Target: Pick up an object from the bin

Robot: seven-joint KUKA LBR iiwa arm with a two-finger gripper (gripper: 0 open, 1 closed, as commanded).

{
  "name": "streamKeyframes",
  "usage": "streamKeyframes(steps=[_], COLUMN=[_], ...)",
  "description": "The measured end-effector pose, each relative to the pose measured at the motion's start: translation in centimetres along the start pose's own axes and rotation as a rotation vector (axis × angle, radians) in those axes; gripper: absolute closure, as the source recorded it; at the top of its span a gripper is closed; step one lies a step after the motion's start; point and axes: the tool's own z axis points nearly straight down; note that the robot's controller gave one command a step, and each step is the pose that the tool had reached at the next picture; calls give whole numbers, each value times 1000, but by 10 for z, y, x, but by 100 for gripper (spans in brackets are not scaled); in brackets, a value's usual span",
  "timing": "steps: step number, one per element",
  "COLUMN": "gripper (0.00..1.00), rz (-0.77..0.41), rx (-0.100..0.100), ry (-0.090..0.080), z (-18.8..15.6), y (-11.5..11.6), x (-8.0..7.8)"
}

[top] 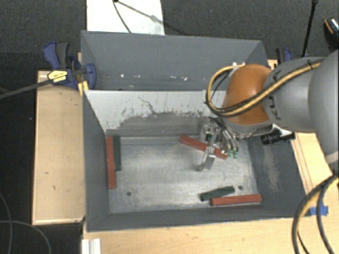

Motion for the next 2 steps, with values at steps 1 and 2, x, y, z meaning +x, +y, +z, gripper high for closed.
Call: streamKeyframes(steps=[1,2], gripper=[100,100], rz=[4,47], rx=[1,1], ry=[1,-5], z=[0,-139], y=[-2,-5], x=[0,9])
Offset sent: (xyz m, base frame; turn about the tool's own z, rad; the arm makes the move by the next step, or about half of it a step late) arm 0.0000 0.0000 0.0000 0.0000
